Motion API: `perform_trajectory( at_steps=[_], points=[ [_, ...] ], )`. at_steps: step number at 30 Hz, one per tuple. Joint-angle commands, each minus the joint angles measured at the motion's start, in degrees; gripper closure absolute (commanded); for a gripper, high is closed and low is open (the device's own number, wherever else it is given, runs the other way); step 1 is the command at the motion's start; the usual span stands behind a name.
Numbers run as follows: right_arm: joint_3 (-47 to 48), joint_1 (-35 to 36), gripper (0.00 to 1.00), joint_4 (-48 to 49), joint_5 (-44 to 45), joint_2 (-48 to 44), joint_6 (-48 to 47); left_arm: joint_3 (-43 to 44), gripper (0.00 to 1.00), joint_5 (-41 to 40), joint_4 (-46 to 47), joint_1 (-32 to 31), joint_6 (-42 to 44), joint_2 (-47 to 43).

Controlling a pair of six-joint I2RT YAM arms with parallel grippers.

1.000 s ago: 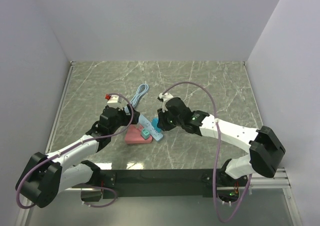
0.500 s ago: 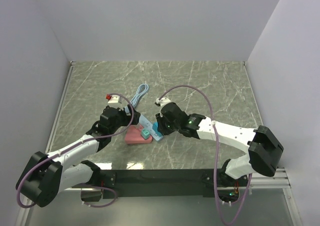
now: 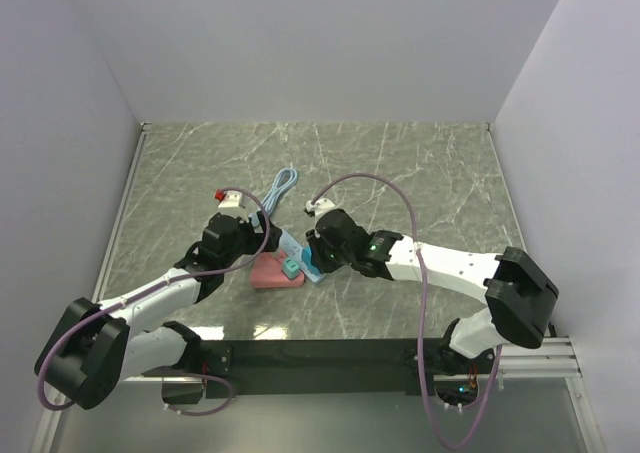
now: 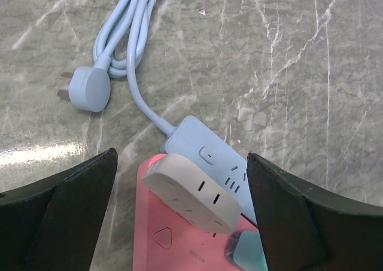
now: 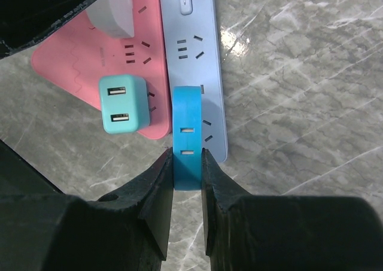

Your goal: Insert the plug

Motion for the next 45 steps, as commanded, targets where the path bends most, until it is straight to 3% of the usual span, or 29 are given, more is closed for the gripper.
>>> perform_trajectory(
  at_steps=[1,27,45],
  points=[
    [-0.15,0.70,1.00,3.02,1.35,0.65,-0.50,0.72,0.05,0.80,1.07,0.10,0.27,-0.05],
    [-0.15,7.29,1.00,-5.77,8.99,4.69,-0.23,0.64,0.05,0.09,0.98,0.10,0.19,-0.22],
    [-1.55,7.38,1.00,-4.81,6.19,10.49,0.82,-0.59,0.02,-2.98,0.81,0.01,-0.43,-2.94]
  ],
)
